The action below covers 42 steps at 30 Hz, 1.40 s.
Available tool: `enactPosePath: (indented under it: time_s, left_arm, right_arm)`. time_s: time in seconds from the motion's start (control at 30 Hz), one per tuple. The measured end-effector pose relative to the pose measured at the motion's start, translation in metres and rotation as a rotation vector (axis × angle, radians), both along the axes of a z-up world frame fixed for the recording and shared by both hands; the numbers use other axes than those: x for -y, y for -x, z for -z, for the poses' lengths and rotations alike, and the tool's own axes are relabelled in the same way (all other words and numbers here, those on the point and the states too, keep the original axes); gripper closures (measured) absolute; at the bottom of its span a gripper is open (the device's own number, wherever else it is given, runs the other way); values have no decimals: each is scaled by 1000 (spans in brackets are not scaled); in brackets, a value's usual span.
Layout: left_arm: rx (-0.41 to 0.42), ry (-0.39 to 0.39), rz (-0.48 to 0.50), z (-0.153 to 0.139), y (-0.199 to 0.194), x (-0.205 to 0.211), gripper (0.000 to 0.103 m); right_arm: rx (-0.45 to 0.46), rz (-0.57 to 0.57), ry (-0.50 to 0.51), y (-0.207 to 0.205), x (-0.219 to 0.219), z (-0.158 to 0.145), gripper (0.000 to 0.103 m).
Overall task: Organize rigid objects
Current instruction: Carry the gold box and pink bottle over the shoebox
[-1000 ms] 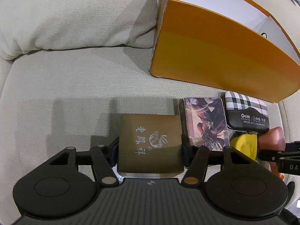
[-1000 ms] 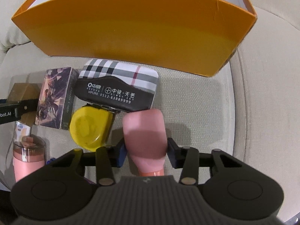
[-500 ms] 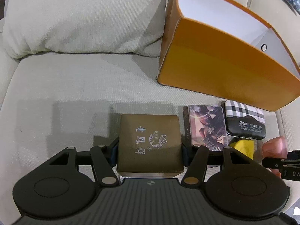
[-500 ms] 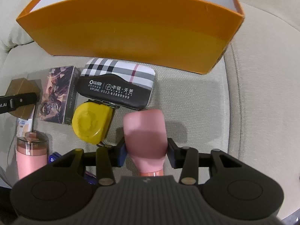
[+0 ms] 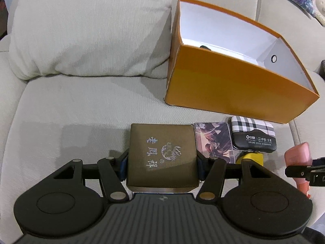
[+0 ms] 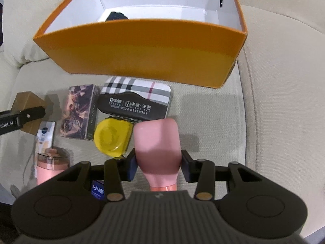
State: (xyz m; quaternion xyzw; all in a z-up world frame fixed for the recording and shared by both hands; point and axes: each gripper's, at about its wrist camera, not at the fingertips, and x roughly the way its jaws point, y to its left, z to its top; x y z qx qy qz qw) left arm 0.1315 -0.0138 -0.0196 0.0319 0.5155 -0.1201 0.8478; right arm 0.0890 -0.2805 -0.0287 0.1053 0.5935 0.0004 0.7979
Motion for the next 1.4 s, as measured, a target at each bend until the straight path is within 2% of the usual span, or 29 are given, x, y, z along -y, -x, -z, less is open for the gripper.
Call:
enactPosePath:
  time_s: [0.2, 0.43, 0.6, 0.8, 0.9, 1.1, 1.3, 1.4]
  left_arm:
    - [76, -15, 25, -27, 11, 4, 34]
    - [208, 18, 89, -93, 18, 27, 34]
    - [261, 44, 95, -127, -12, 52, 34]
    - [249, 64, 117, -123, -58, 85, 34]
    - [246, 49, 123, -109, -77, 98, 34]
    - [209, 14, 128, -73, -107, 116, 34]
    - [165, 5, 143, -39, -120, 128, 34]
    - [138, 16, 138, -27, -124, 129, 34]
  right_arm:
    - [71, -7, -37, 1, -4, -35, 58]
    - [200, 16, -122, -3, -1, -90, 58]
    - [282, 73, -157, -20, 9, -126, 58]
    - [356, 126, -113, -67, 27, -158, 58]
    - [362, 160, -94, -97, 36, -151, 58]
    - [318, 229, -114, -136, 51, -95, 58]
    - [264, 249, -110, -157, 61, -47, 58]
    - [257, 245, -99, -164, 60, -35, 58]
